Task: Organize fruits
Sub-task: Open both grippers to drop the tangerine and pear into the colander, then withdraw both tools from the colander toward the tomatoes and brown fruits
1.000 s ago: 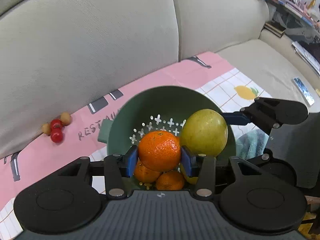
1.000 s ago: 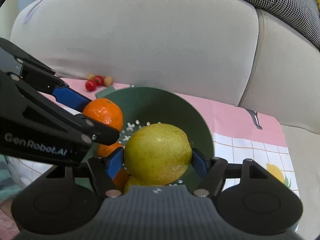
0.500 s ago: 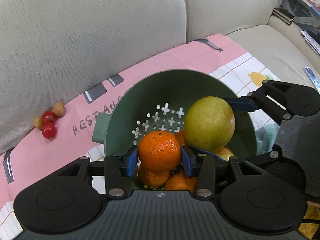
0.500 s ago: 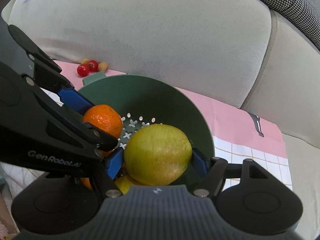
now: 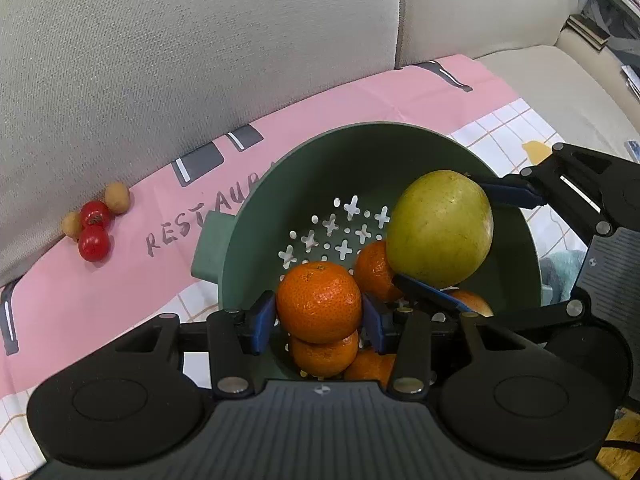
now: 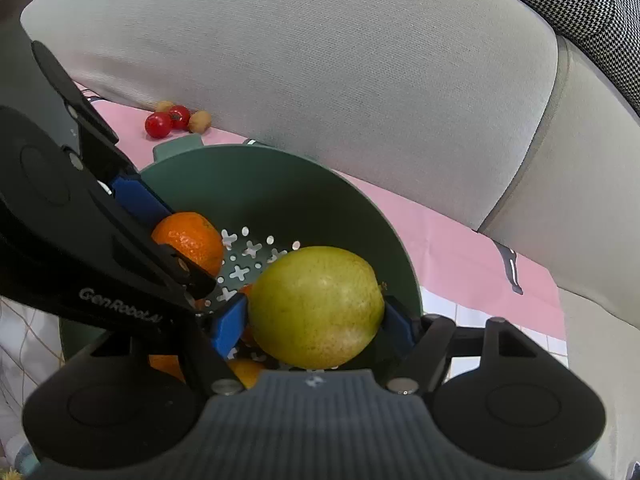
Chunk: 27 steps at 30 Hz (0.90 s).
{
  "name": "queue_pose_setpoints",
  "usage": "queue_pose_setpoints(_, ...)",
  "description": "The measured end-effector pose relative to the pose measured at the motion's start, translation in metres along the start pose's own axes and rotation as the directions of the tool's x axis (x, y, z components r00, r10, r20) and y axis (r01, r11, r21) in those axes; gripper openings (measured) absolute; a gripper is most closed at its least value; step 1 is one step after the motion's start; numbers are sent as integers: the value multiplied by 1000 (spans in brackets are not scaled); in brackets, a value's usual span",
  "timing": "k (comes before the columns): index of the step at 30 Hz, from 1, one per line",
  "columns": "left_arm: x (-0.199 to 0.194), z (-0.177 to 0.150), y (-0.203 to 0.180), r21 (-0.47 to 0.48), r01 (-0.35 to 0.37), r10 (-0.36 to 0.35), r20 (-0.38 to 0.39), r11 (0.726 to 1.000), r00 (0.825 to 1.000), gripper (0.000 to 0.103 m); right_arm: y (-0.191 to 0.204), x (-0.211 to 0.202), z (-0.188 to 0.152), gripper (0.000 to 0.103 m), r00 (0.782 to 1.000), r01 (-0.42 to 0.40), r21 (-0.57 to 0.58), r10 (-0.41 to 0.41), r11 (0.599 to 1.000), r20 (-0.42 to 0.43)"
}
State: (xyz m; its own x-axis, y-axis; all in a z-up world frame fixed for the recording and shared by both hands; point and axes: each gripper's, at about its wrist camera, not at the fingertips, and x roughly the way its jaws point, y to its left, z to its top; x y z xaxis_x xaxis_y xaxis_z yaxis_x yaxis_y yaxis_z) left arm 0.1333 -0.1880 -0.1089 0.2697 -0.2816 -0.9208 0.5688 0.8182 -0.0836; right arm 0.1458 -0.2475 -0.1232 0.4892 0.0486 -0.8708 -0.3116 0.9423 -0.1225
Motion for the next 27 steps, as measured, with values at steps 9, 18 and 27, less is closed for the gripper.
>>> queue_pose_setpoints(9, -5, -3, 0, -12, 5, -5, 3, 1000, 1000, 59, 1, 0, 4, 70, 999, 27, -14, -28, 1000, -28)
queue_pose_setpoints(18, -21, -6, -4, 2, 21, -21, 31, 1000, 999, 71, 5, -9, 3, 82, 995, 89, -72, -91, 993, -30)
queue_pose_setpoints(27, -51, -11, -5, 6, 41, -41, 87, 999, 995, 81, 10, -23, 15, 87, 994, 108, -111, -108, 988, 4)
